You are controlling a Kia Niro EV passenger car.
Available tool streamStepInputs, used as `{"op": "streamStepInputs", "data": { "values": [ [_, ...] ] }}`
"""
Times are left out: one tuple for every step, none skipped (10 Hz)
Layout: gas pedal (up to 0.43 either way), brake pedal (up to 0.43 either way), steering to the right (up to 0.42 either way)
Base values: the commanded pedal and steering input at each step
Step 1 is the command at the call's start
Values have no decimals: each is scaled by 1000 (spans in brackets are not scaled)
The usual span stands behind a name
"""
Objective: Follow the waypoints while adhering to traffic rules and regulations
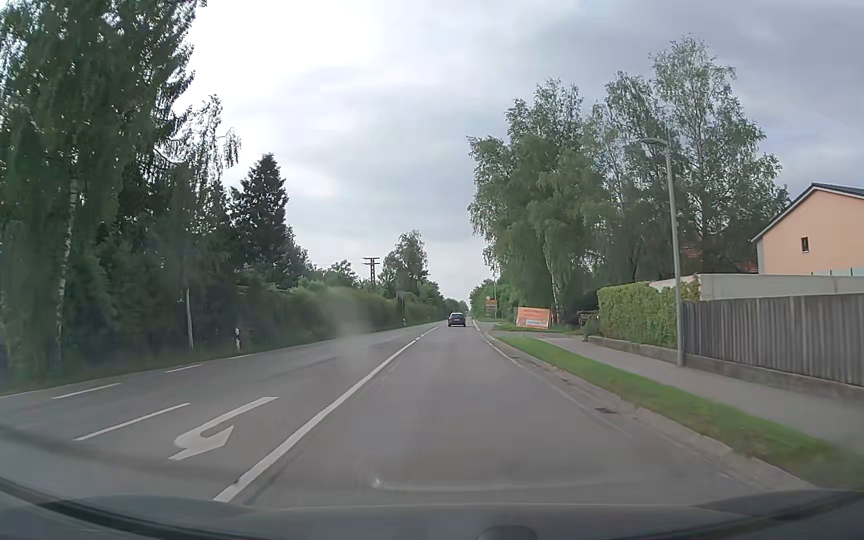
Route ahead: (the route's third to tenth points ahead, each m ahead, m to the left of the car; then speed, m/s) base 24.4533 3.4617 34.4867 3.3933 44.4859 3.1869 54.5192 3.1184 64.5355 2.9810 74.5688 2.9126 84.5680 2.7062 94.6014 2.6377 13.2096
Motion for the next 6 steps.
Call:
{"op": "streamStepInputs", "data": {
  "values": [
    [157,0,-3],
    [157,0,-3],
    [150,0,-3],
    [138,0,-3],
    [138,0,-3],
    [138,0,-3]
  ]
}}
